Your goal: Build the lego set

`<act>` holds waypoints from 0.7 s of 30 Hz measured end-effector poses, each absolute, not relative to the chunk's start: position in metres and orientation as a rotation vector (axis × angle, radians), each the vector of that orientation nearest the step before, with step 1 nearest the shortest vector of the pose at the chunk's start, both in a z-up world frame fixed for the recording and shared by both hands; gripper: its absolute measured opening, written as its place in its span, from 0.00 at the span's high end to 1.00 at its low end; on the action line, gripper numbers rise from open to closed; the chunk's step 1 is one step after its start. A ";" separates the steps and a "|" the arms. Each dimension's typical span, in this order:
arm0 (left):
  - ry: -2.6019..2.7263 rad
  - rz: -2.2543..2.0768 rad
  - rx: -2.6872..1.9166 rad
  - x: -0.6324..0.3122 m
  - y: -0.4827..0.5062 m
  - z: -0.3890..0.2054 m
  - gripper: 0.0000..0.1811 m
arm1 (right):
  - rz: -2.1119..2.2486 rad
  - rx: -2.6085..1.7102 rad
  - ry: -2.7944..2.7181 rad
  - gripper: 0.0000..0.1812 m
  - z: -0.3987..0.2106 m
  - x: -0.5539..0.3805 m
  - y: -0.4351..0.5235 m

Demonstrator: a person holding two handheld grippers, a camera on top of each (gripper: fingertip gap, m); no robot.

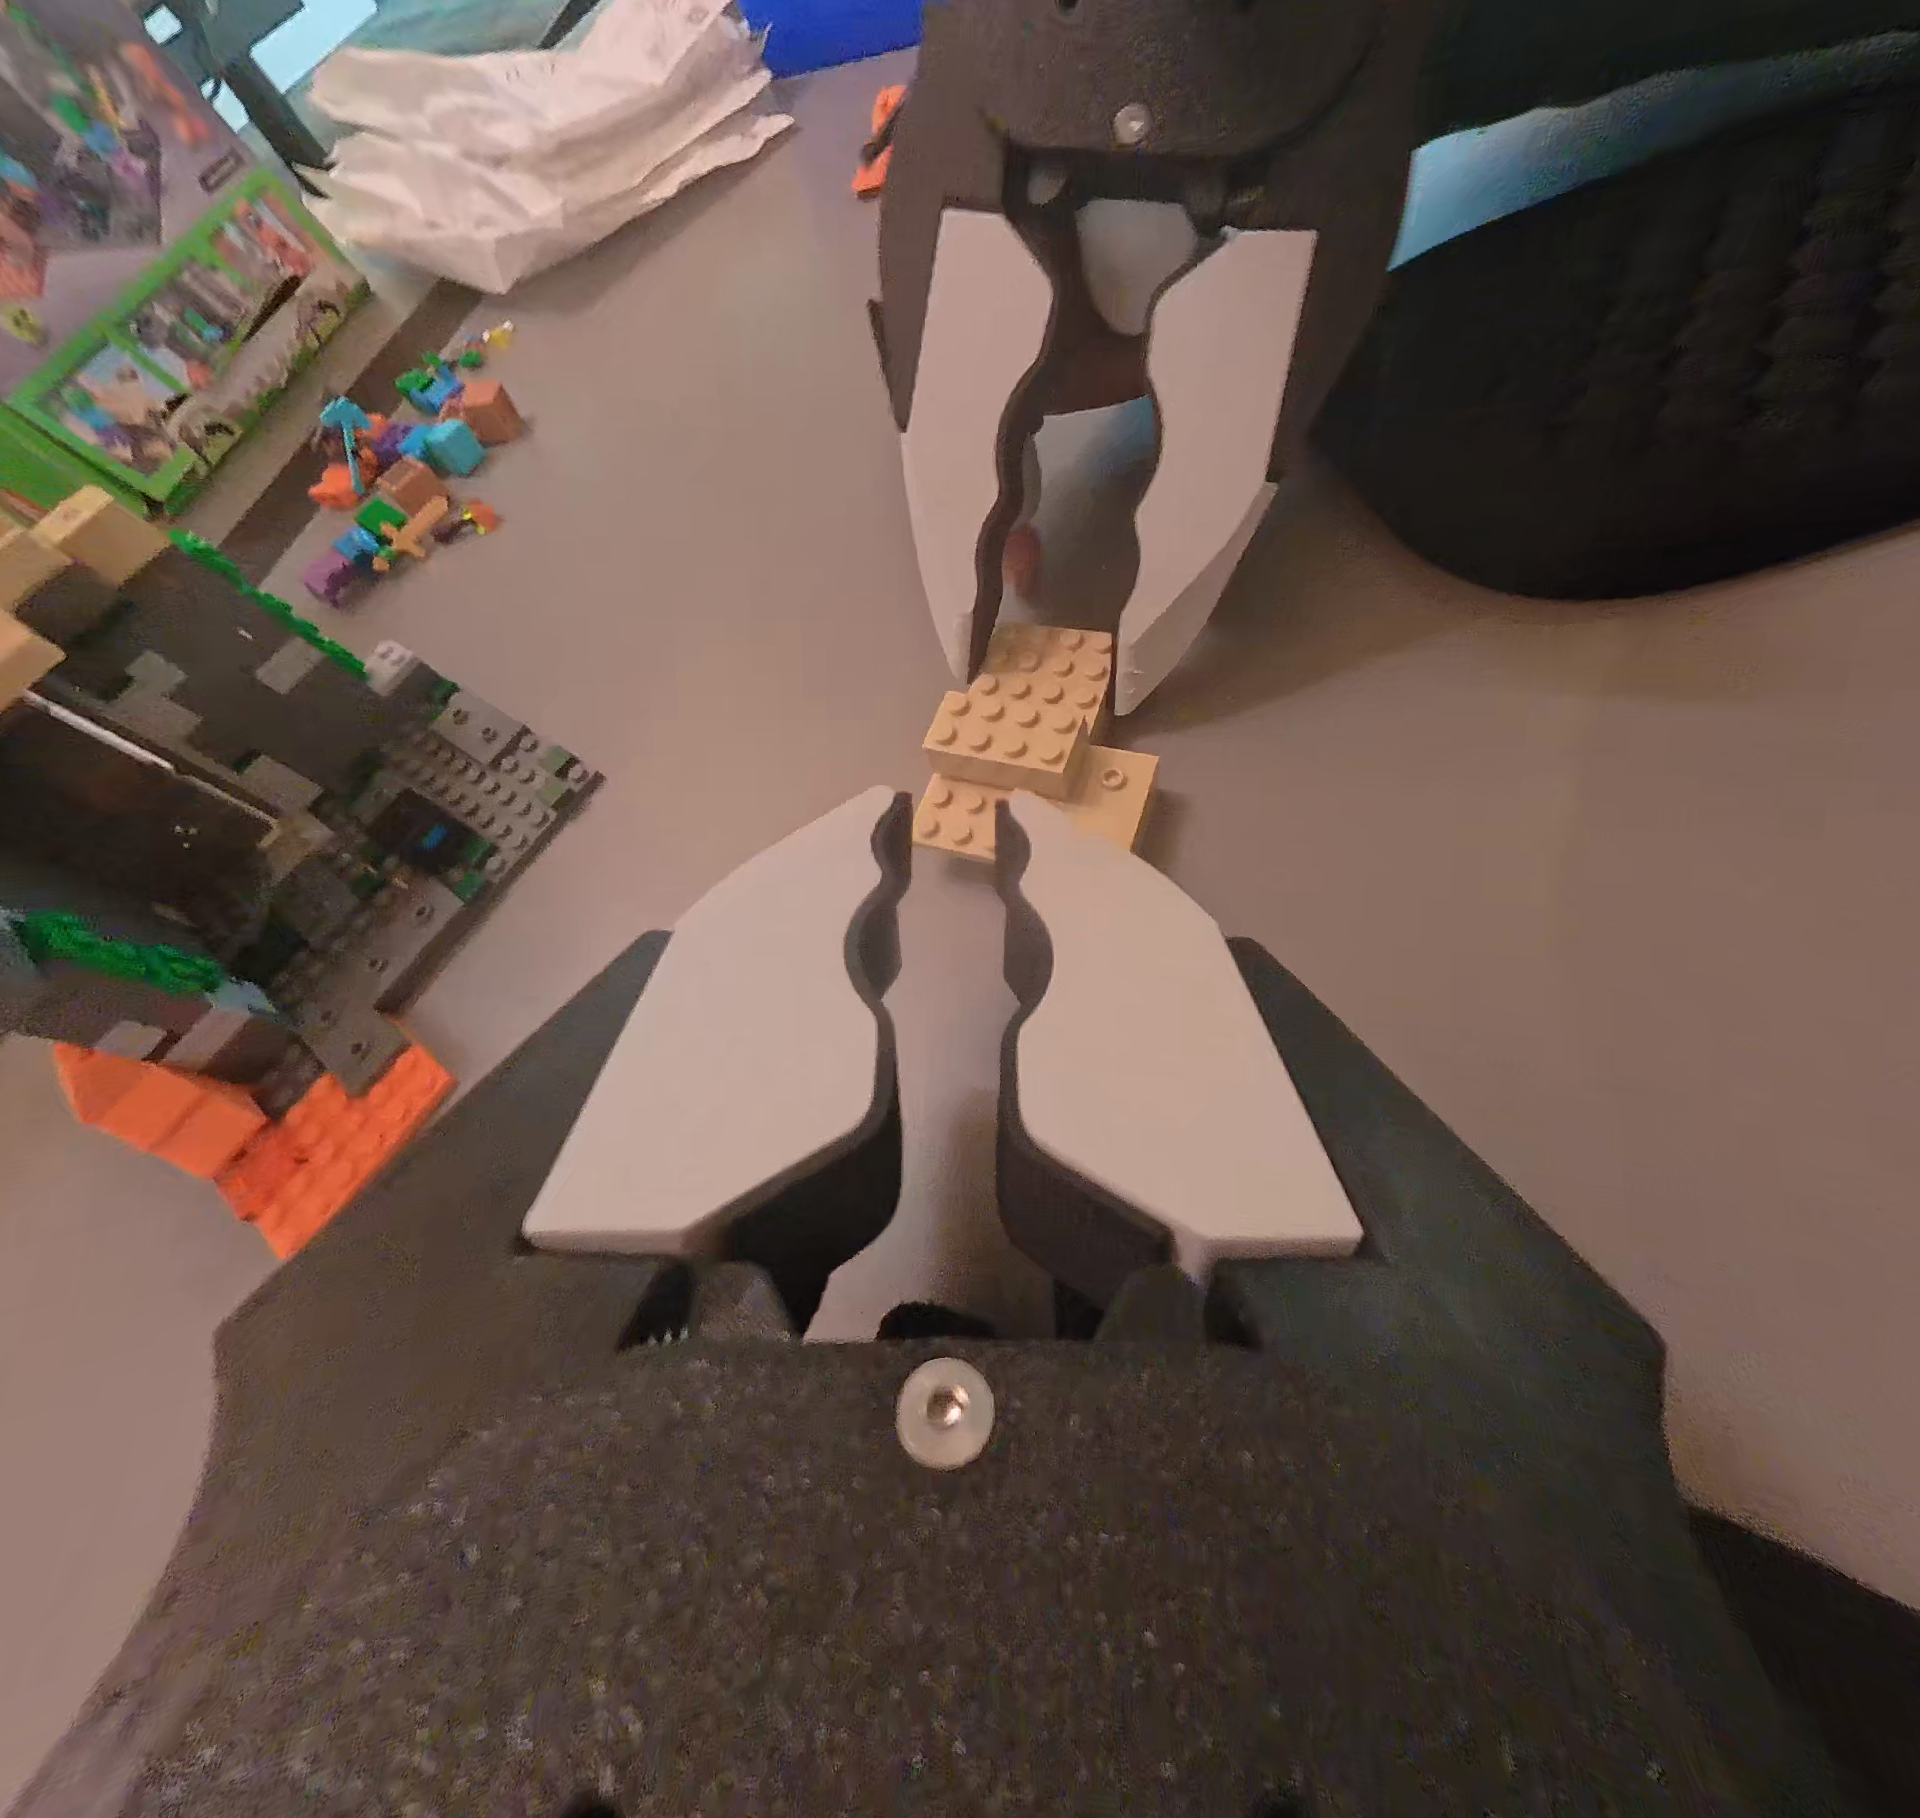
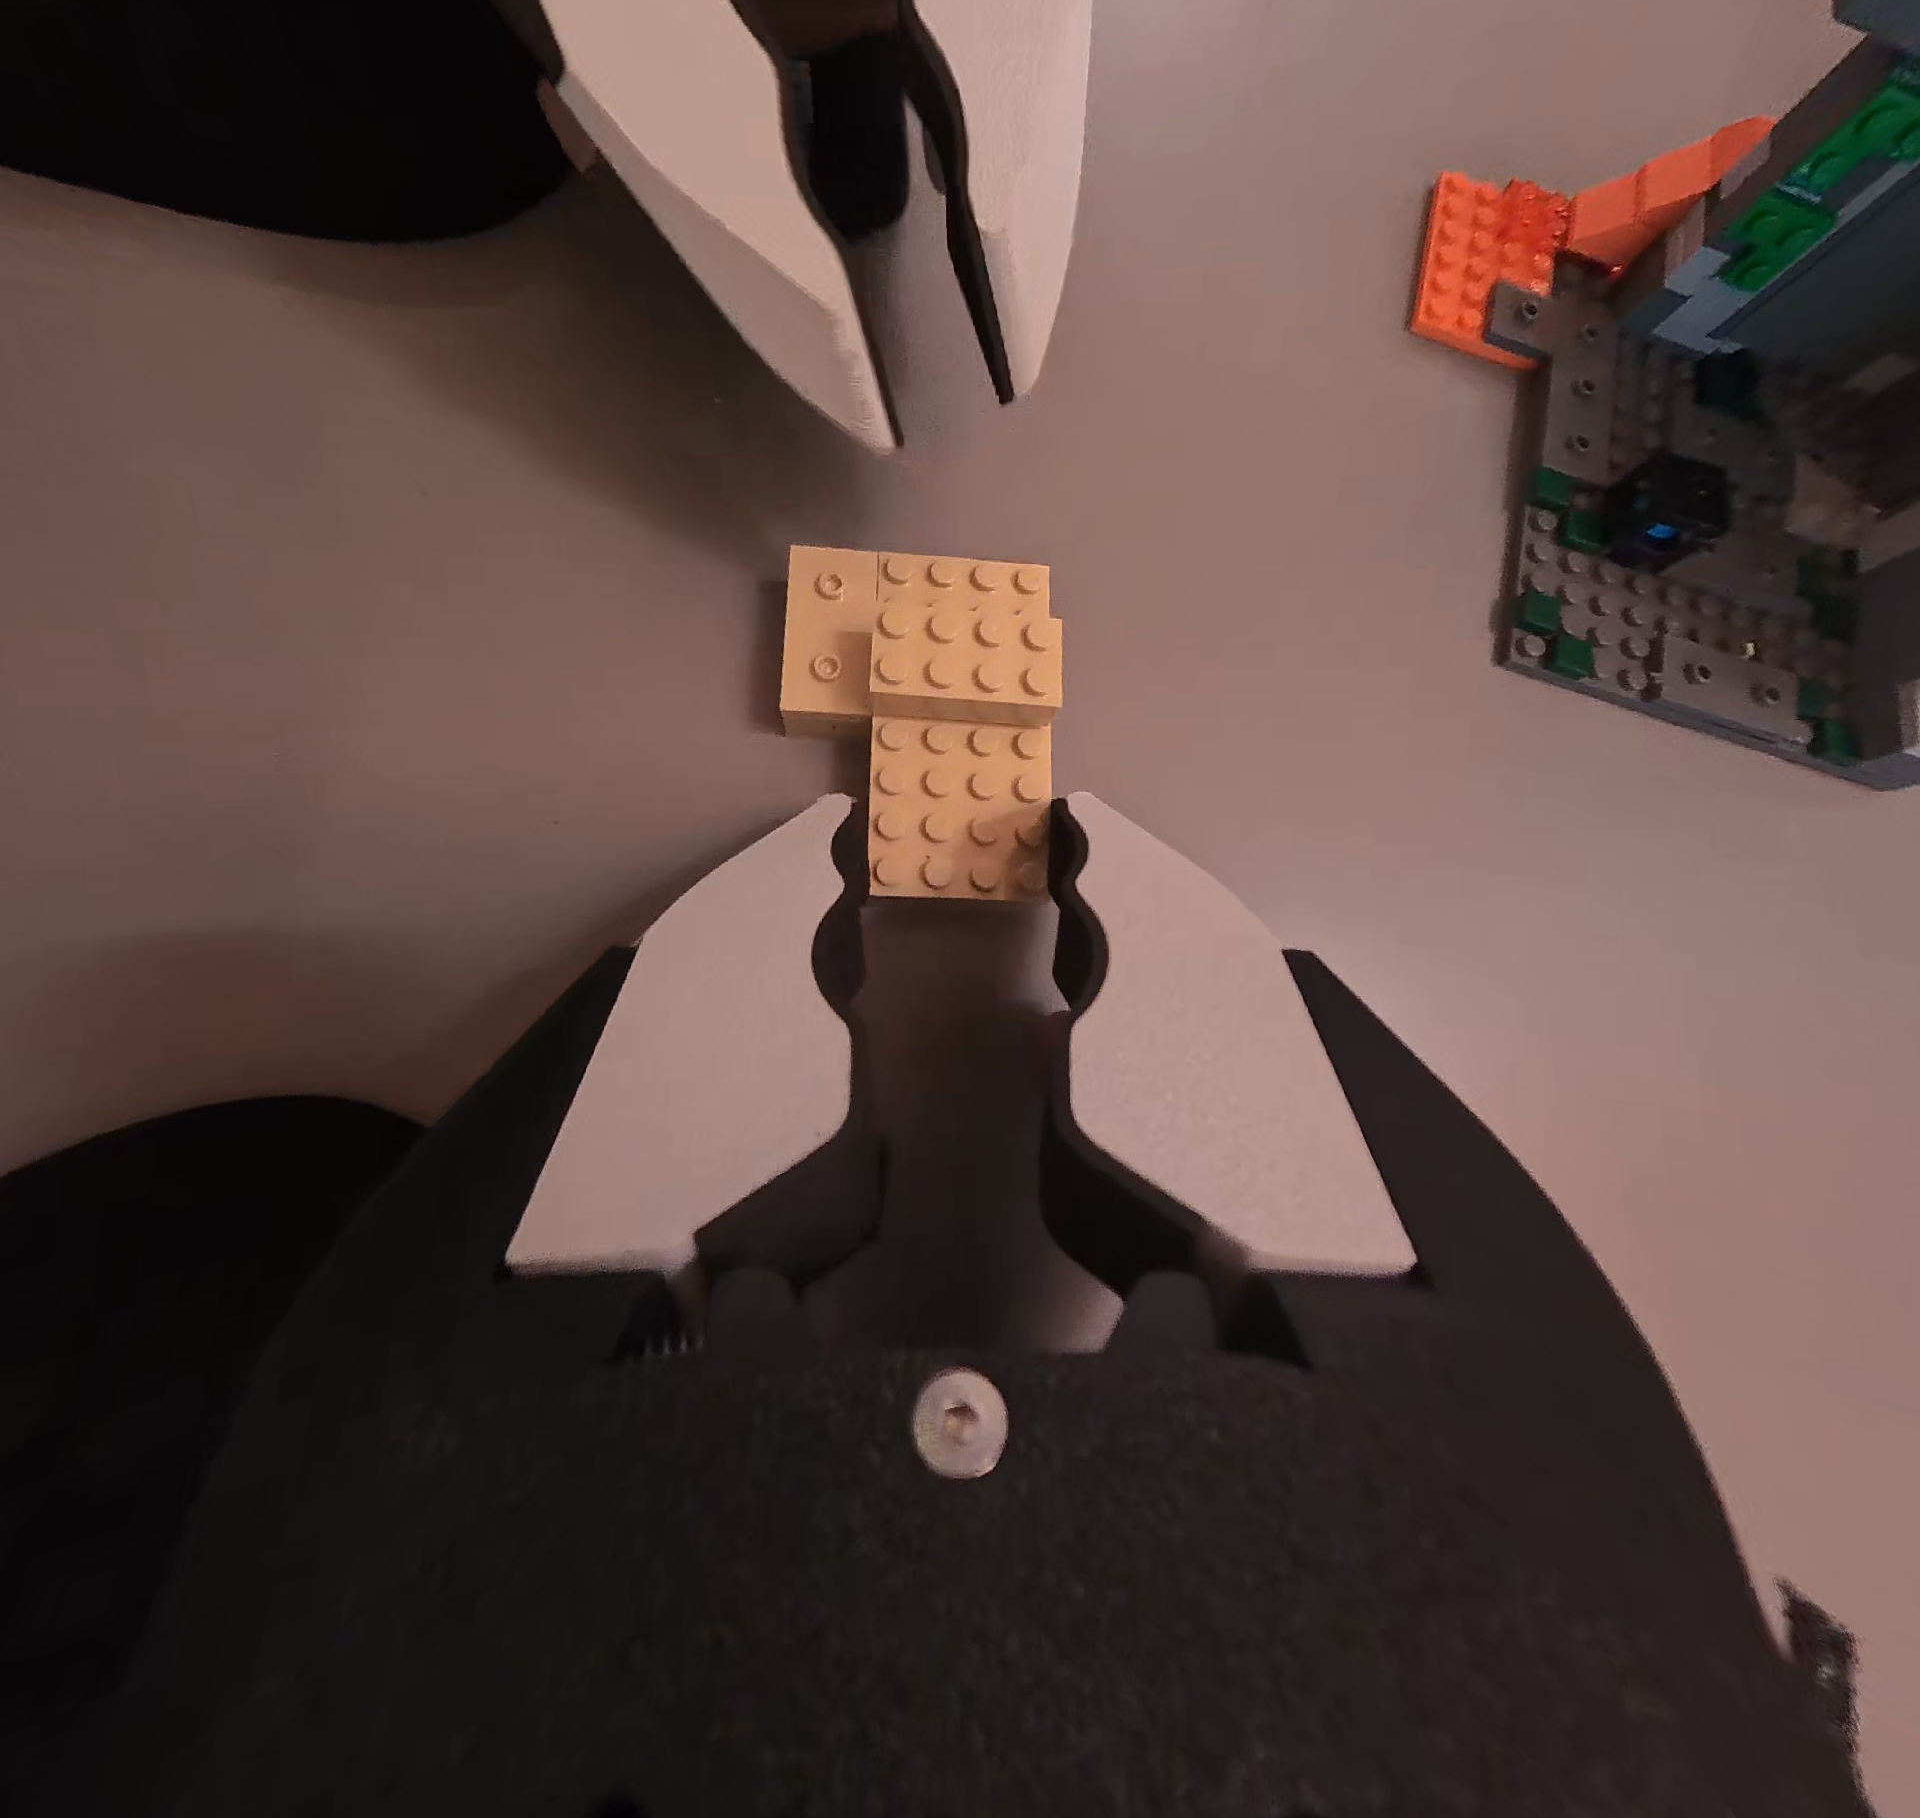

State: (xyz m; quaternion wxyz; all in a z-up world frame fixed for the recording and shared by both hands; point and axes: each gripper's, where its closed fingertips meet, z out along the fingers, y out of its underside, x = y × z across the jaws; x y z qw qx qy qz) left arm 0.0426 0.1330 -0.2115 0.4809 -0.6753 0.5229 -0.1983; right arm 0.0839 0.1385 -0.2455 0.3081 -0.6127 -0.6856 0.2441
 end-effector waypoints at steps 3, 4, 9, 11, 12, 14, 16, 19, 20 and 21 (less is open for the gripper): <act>1.338 -0.491 -1.567 0.043 0.125 -0.206 0.87 | 0.774 -1.643 -1.812 0.82 -0.238 0.083 0.136; 1.361 -0.483 -1.534 0.043 0.122 -0.204 0.85 | 0.816 -1.645 -1.810 0.82 -0.233 0.084 0.137; 1.399 -0.361 -1.387 0.045 0.118 -0.188 0.73 | 1.004 -1.652 -1.812 0.82 -0.204 0.087 0.138; 1.405 -0.297 -1.322 0.048 0.118 -0.179 0.67 | 1.084 -1.645 -1.821 0.82 -0.191 0.087 0.135; 1.407 -0.258 -1.283 0.050 0.118 -0.173 0.65 | 1.108 -1.637 -1.827 0.82 -0.185 0.087 0.133; 1.418 -0.194 -1.211 0.053 0.118 -0.163 0.61 | 1.152 -1.613 -1.844 0.82 -0.172 0.085 0.129; 1.428 -0.144 -1.144 0.056 0.120 -0.154 0.58 | 1.184 -1.583 -1.861 0.82 -0.158 0.081 0.125; 1.439 -0.072 -1.055 0.062 0.123 -0.141 0.58 | 1.205 -1.542 -1.889 0.82 -0.140 0.076 0.118; 1.446 -0.060 -1.022 0.065 0.122 -0.137 0.60 | 1.201 -1.533 -1.903 0.82 -0.136 0.075 0.116; 1.453 -0.054 -0.986 0.067 0.119 -0.133 0.62 | 1.202 -1.527 -1.917 0.82 -0.133 0.074 0.114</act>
